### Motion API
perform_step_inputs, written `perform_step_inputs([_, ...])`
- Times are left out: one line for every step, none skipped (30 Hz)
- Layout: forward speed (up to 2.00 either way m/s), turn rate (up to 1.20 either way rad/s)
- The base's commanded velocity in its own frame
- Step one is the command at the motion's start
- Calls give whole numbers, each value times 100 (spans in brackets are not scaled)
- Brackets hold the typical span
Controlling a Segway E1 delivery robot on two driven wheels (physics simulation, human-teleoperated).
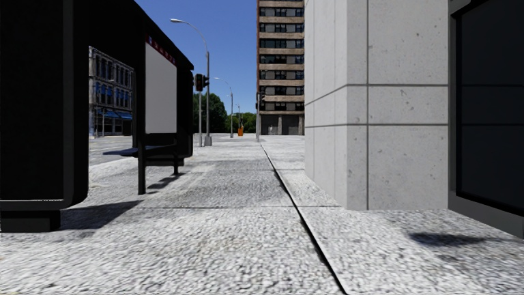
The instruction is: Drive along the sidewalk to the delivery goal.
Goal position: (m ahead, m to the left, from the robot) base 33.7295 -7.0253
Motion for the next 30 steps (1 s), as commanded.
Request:
perform_step_inputs([200, 0])
perform_step_inputs([200, 0])
perform_step_inputs([200, 0])
perform_step_inputs([200, 0])
perform_step_inputs([200, 0])
perform_step_inputs([200, 0])
perform_step_inputs([200, 0])
perform_step_inputs([200, 0])
perform_step_inputs([200, 0])
perform_step_inputs([200, 0])
perform_step_inputs([200, 0])
perform_step_inputs([200, 0])
perform_step_inputs([200, 0])
perform_step_inputs([200, 0])
perform_step_inputs([200, 0])
perform_step_inputs([200, 0])
perform_step_inputs([200, 0])
perform_step_inputs([200, 0])
perform_step_inputs([200, 0])
perform_step_inputs([200, 0])
perform_step_inputs([200, 0])
perform_step_inputs([200, 0])
perform_step_inputs([200, 0])
perform_step_inputs([200, 0])
perform_step_inputs([200, 0])
perform_step_inputs([200, 0])
perform_step_inputs([200, 0])
perform_step_inputs([200, 0])
perform_step_inputs([200, 0])
perform_step_inputs([200, 0])
